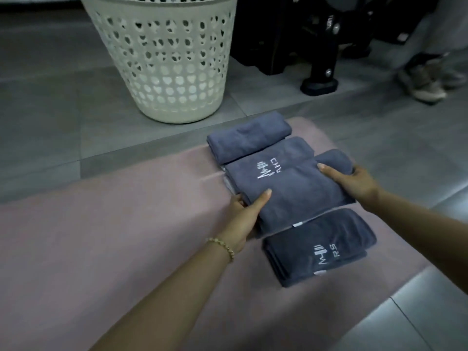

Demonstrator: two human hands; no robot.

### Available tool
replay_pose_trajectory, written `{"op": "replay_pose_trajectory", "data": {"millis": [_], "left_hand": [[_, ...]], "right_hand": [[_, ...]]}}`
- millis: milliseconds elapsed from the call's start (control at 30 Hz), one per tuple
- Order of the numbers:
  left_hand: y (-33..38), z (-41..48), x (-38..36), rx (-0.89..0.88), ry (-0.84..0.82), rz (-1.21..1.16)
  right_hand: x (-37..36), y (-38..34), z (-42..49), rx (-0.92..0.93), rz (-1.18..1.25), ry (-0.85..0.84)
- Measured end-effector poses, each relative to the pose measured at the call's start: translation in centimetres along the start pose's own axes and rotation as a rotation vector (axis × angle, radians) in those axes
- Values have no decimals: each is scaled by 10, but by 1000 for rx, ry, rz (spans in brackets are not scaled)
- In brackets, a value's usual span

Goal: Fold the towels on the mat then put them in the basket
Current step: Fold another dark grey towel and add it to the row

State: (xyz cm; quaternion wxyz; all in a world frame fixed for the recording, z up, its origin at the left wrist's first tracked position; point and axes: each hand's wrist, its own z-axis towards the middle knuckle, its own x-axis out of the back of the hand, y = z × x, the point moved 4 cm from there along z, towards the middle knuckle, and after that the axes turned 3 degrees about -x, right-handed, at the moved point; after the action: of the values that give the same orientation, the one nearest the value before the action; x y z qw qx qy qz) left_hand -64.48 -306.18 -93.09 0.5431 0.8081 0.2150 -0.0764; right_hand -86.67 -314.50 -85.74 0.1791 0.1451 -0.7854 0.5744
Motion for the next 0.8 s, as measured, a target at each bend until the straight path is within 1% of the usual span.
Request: {"op": "replay_pose_trajectory", "data": {"millis": [100,167,233,300,333,433,500,567,633,700,800], "left_hand": [[-20,21,1,-66,145,99],[-31,31,6,-82,198,165],[-39,39,11,-81,262,245],[-44,42,16,-63,369,357],[-44,42,17,-38,391,392],[-45,46,13,-11,250,319],[-48,47,10,5,178,285],[-49,42,2,63,109,224],[-54,39,-2,124,81,184],[-57,36,0,121,86,218],[-58,34,3,103,81,274]], "right_hand": [[2,22,12,-36,-69,26],[-2,37,24,-79,-98,39],[-6,50,35,-112,-140,59],[-10,61,43,-125,-212,86],[-12,64,45,-142,-190,81],[-18,69,50,-172,-65,-11],[-19,69,54,-179,-45,-44],[-17,66,56,-188,-35,-46],[-13,64,58,-203,-30,-59],[-12,64,58,-197,-53,-79],[-13,70,56,-195,-121,-52]]}}
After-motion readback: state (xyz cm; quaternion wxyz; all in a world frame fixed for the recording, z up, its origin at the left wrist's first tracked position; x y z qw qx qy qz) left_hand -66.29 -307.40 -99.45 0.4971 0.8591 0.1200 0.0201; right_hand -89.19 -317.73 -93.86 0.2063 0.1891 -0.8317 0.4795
